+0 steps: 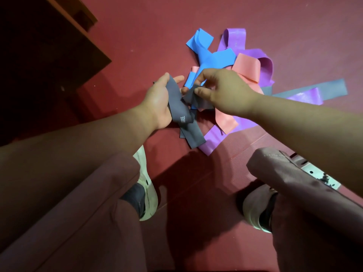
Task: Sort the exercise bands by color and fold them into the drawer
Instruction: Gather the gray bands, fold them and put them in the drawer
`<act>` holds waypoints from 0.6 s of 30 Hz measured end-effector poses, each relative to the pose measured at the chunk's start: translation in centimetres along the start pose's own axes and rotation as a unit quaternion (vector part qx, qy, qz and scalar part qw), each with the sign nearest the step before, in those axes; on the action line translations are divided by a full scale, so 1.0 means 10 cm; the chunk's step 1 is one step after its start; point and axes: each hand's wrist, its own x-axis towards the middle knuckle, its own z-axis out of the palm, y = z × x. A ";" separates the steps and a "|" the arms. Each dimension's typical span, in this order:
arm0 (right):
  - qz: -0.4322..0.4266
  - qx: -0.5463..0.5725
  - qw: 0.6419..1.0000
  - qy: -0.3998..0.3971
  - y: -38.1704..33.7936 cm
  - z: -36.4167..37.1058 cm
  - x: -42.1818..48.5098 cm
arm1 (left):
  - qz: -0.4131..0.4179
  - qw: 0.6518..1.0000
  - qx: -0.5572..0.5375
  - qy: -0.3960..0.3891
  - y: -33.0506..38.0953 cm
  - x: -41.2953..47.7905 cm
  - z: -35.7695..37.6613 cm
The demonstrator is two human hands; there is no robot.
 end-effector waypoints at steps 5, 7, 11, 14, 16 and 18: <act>-0.012 -0.003 1.000 0.022 -0.03 0.02 0.02 | 0.002 0.999 0.014 -0.030 -0.01 -0.02 0.05; 0.028 0.084 0.996 0.030 -0.07 0.01 0.03 | 0.000 0.999 0.013 -0.048 -0.01 -0.03 0.07; 0.114 0.307 0.944 0.030 -0.16 -0.04 0.03 | -0.004 0.997 0.001 -0.075 0.00 -0.04 0.09; 0.150 0.396 0.906 0.009 -0.23 -0.07 0.04 | 0.002 0.994 -0.009 -0.104 0.00 -0.04 0.11; 0.163 0.422 0.892 -0.003 -0.26 -0.08 0.05 | 0.005 0.991 -0.016 -0.136 0.00 -0.03 0.11; 0.167 0.430 0.887 -0.001 -0.28 -0.07 0.05 | 0.009 0.985 -0.016 -0.170 0.02 -0.03 0.12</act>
